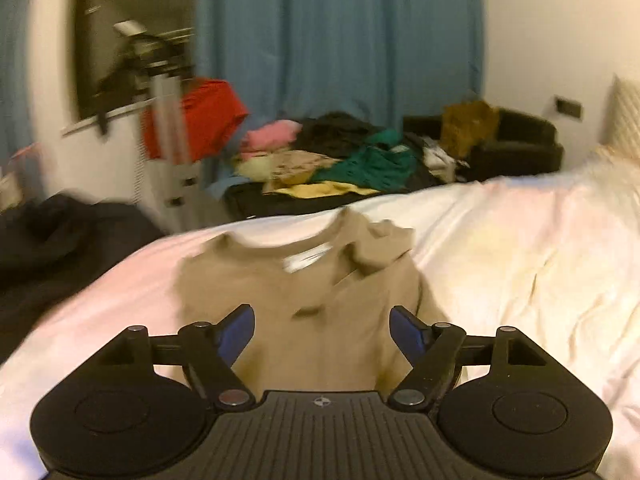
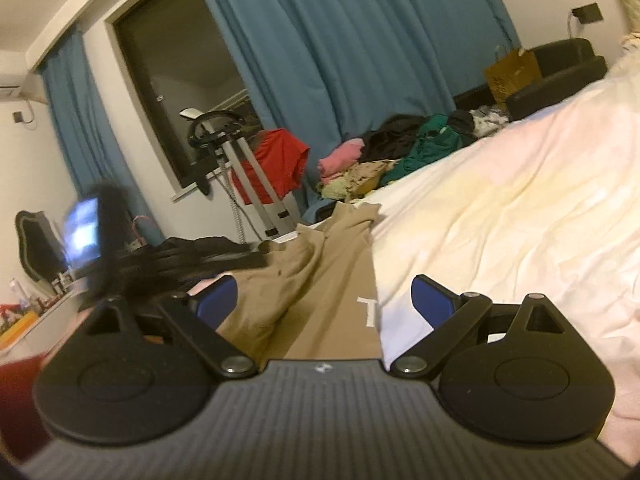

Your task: Fold clothes

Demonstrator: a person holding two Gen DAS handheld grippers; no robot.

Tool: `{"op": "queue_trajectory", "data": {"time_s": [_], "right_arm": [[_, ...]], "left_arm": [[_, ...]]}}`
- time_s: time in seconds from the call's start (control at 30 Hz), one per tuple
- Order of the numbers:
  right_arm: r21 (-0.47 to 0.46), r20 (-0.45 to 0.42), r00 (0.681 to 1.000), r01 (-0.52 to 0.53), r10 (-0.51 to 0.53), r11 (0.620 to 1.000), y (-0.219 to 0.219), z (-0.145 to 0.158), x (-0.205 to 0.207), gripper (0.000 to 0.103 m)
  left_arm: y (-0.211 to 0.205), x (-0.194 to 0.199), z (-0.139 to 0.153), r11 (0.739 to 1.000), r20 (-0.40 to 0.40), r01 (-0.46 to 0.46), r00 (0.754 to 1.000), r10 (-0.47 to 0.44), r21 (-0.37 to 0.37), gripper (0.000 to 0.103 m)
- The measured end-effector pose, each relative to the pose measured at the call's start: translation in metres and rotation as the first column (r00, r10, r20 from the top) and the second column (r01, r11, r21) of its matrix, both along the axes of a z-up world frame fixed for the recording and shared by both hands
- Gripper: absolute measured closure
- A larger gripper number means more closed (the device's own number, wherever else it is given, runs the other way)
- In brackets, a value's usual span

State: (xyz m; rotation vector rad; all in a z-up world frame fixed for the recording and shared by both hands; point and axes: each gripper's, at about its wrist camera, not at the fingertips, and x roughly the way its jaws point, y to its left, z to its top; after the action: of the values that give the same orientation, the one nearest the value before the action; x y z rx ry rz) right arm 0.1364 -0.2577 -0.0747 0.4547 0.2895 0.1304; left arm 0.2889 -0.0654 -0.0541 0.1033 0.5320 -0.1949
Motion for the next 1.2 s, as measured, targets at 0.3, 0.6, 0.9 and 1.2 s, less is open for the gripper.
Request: {"op": "queue_trajectory", "data": {"time_s": [0.3,0.6,0.9,1.2], "right_arm": [[-0.064,0.036,0.981,-0.188,0.190,0.980,0.028,0.013,-0.029,0.008],[0.092,-0.199,0.844,-0.490,0.498,0.867,0.077,0.014,-0.070,0.024],[0.345,-0.418,0.679,-0.495,0.603,0.797,0.141,-0.052,-0.105,0.038],[0.492,-0.357,0.651,-0.479,0.670,0.727,0.142,-0.068,-0.095,0.050]], "left_arm": [[0.098,-0.177,0.041,0.983,0.038,-0.171,0.984,0.174,-0.070,0.019],[0.153,-0.234,0.043,0.948,-0.074,-0.229,0.973,0.218,-0.221,0.019],[0.173,-0.238,0.036,0.929,-0.093,-0.216,0.976,0.197,-0.301,0.019],[0.179,-0.237,0.036,0.911,-0.092,-0.217,0.976,0.197,-0.350,0.019]]}}
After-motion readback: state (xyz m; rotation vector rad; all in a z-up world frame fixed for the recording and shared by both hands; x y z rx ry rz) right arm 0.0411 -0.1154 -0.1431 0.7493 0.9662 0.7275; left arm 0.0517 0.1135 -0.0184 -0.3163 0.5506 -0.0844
